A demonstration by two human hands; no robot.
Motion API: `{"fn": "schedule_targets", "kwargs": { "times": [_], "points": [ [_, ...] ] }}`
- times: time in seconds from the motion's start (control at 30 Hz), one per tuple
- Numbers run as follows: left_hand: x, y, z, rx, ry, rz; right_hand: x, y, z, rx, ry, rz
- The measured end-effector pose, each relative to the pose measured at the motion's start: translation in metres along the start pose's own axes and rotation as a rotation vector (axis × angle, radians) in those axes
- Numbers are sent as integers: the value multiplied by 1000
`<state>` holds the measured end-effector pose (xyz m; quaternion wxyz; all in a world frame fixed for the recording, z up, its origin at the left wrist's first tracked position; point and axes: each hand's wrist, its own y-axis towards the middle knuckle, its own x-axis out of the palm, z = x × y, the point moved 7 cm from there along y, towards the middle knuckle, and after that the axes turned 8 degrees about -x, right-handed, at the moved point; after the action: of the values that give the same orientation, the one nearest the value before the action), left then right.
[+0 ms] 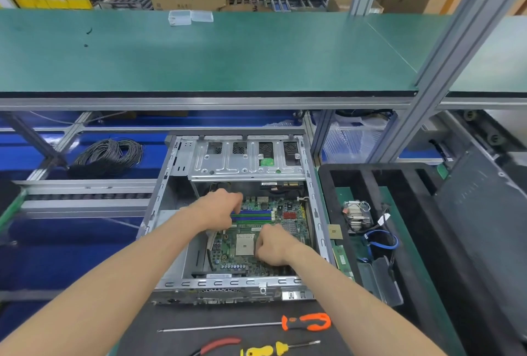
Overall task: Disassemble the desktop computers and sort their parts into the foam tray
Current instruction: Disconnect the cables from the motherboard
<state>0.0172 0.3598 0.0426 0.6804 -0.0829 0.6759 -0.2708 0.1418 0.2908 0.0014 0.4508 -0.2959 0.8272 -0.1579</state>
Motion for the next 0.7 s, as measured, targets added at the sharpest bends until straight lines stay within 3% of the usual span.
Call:
{"fn": "schedule_targets", "kwargs": {
  "times": [0.4,0.7],
  "points": [
    [-2,2,-1,129,-207,-38,-10,4,-3,-60,38,125],
    [19,-6,15,108,-90,-141,0,-2,-20,-184,84,-29]
  ]
}}
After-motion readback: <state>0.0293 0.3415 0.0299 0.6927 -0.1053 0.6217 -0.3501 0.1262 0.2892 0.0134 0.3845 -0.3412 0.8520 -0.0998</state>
